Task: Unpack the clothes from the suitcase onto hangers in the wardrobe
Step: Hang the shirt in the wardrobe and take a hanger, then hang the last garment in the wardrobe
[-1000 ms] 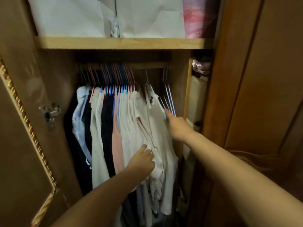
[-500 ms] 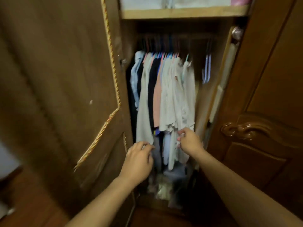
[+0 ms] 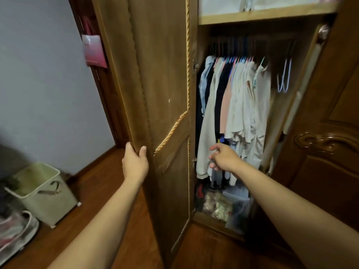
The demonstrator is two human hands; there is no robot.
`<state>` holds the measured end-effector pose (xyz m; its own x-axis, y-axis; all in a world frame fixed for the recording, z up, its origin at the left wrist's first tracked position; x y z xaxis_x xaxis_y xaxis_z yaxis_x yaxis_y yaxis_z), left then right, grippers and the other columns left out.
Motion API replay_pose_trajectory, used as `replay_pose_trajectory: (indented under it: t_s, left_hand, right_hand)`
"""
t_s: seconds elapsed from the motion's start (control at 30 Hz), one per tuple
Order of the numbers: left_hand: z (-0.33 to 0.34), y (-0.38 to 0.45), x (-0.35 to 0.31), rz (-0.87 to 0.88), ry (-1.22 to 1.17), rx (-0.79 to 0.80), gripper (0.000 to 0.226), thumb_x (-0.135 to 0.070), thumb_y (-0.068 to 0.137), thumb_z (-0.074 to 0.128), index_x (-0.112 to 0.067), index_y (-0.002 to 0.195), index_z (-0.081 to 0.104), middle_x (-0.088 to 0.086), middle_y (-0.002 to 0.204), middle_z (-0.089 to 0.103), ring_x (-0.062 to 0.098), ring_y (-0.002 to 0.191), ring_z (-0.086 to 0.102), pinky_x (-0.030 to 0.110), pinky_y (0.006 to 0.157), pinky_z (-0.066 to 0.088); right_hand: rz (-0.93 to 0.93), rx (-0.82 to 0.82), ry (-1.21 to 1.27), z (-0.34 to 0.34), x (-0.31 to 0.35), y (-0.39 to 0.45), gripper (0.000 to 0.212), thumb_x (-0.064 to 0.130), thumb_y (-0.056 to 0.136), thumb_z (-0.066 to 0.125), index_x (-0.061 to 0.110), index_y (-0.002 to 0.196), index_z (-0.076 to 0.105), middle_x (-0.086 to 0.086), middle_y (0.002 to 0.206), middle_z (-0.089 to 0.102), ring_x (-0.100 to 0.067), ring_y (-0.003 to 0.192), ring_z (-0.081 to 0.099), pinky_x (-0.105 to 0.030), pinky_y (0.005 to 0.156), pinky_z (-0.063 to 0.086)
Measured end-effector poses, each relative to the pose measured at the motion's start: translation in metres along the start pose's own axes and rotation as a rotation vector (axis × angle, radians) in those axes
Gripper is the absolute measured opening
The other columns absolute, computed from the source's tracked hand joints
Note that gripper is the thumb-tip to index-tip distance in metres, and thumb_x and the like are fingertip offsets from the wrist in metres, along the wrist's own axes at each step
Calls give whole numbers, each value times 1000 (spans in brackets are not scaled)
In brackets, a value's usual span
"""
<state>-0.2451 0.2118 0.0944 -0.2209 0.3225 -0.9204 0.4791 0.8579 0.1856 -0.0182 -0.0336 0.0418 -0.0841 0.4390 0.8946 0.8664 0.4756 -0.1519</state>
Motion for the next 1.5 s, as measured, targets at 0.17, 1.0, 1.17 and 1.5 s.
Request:
replay_pose_trajectory:
  t_s: [0.17, 1.0, 1.17, 1.5]
  left_hand:
    - [22, -53, -23, 112, 183, -27, 22, -33, 103, 54, -19, 119, 50, 2, 105, 66, 33, 102, 66, 44, 89, 53]
    - [513, -39, -221, 1603, 912, 305, 109, -86, 85, 33, -28, 156, -24, 17, 158, -39, 44, 143, -38, 68, 116, -14]
    - [518, -45, -221, 1632, 833, 367, 111, -77, 87, 46, -23, 158, -20, 21, 156, -40, 46, 143, -37, 69, 114, -16]
    - [514, -131, -198, 1769, 391, 822, 59, -36, 92, 56, -24, 148, 45, 16, 163, 25, 39, 153, 11, 56, 124, 10]
  right_hand:
    - [-11, -36, 79, -26, -7, -21, 29, 1, 97, 41, 17, 119, 52, -10, 100, 62, -19, 60, 64, -30, 53, 50]
    - [323, -803, 94, -271, -188, -23, 27, 8, 100, 46, 22, 121, 55, -1, 100, 66, -20, 84, 71, -37, 77, 60]
    - [404, -899, 153, -267, -175, 31, 25, 4, 96, 48, 18, 116, 57, -6, 101, 66, -28, 86, 71, -43, 77, 59]
    - [560, -1039, 96, -245, -189, -21, 29, 10, 98, 49, 21, 123, 56, -5, 115, 62, -19, 86, 67, -31, 66, 58]
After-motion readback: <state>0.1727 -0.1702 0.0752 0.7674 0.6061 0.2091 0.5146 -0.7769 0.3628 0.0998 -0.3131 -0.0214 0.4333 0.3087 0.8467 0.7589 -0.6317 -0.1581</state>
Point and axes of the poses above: each hand's wrist, its own y-axis towards the middle knuckle, its own z-axis out of the palm, x = y × z, the point moved 10 cm from there along y, towards the middle knuckle
